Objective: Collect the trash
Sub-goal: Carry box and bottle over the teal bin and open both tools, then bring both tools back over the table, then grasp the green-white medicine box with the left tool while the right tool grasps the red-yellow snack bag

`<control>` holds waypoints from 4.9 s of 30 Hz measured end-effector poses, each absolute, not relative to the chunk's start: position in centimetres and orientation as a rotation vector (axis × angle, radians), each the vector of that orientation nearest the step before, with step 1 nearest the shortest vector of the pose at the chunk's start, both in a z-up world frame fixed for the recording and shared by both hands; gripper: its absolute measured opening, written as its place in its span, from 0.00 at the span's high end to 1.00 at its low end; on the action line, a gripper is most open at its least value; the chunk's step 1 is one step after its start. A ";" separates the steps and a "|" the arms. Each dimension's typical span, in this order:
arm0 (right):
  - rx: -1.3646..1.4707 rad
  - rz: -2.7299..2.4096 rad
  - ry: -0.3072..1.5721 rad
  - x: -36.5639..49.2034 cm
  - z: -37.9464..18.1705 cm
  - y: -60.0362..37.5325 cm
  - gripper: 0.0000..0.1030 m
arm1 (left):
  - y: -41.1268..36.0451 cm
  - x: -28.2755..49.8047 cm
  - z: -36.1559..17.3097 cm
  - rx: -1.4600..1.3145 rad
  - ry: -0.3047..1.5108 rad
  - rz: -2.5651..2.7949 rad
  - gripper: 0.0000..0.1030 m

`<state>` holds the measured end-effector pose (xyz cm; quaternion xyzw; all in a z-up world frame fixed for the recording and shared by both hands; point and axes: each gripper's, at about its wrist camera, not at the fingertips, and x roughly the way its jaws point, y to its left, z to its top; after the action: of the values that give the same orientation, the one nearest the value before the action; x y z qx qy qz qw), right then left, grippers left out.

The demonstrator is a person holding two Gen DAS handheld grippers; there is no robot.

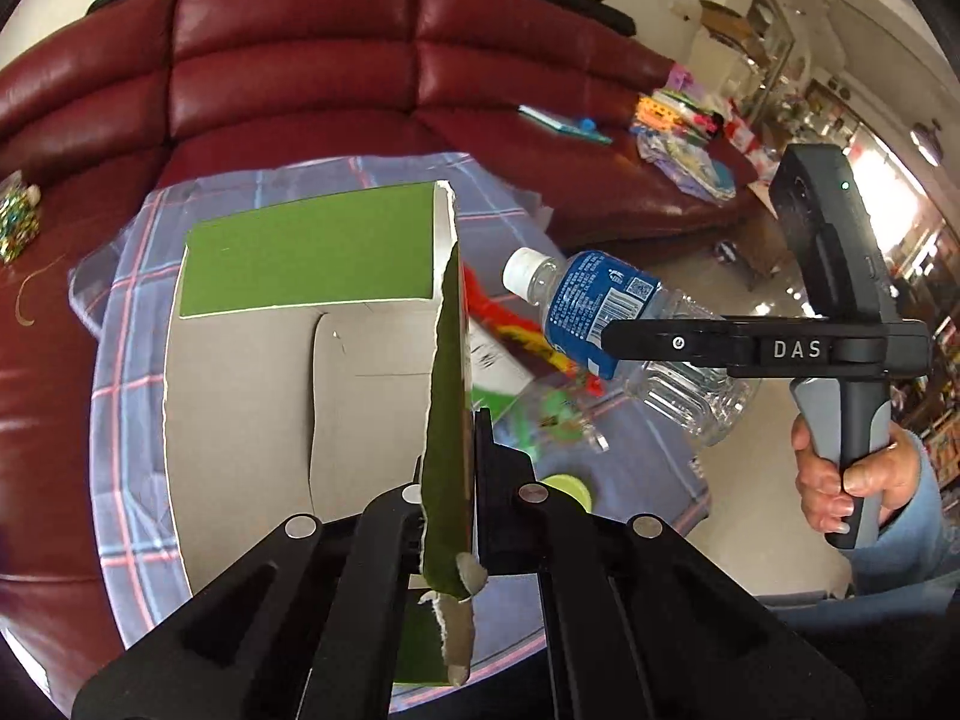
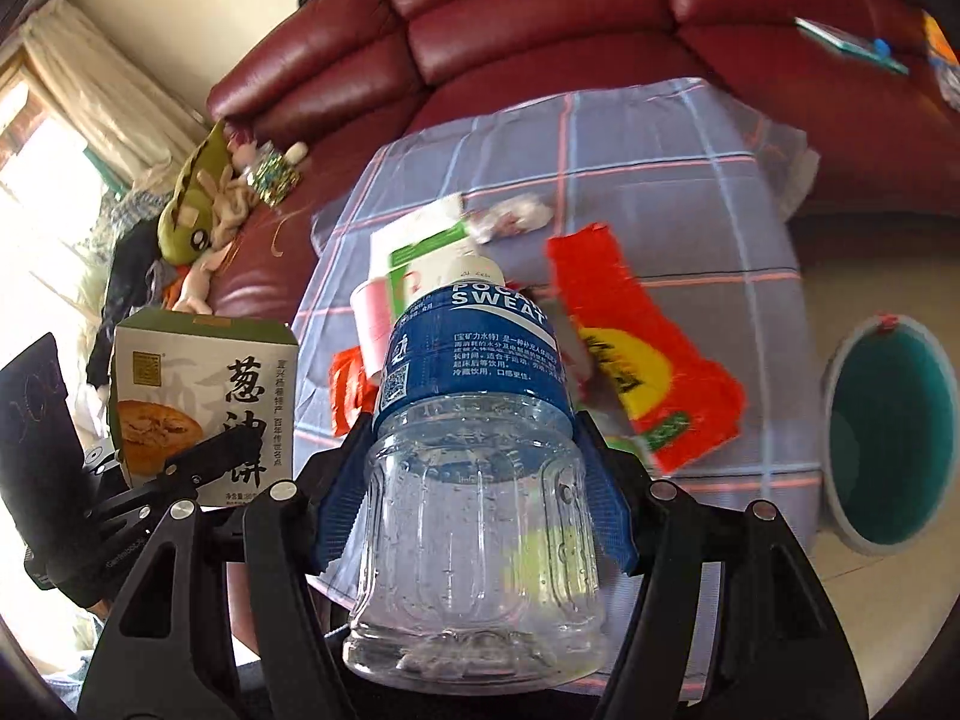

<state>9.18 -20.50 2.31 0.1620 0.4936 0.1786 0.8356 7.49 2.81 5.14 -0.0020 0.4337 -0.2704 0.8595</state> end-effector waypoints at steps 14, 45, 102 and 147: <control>0.671 -0.084 0.980 4.4 -4.5 -46.6 0.40 | -24.6 12.5 1.1 0.159 1.044 -0.956 0.99; 0.788 -0.174 1.175 7.0 -15.1 -53.3 0.40 | -34.6 17.0 -9.6 0.234 1.266 -0.847 0.26; 0.367 0.065 1.226 10.1 -8.0 -30.2 0.15 | -5.3 18.0 -2.2 -0.020 1.082 -0.144 0.05; -0.011 0.166 1.205 16.4 -6.5 -19.0 0.96 | 7.9 9.4 -7.6 0.024 1.135 -0.363 0.04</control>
<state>16.39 -18.96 -6.48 -0.0053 0.5660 0.0779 0.8207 9.35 7.90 -7.59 0.0115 0.5346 -0.1708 0.8276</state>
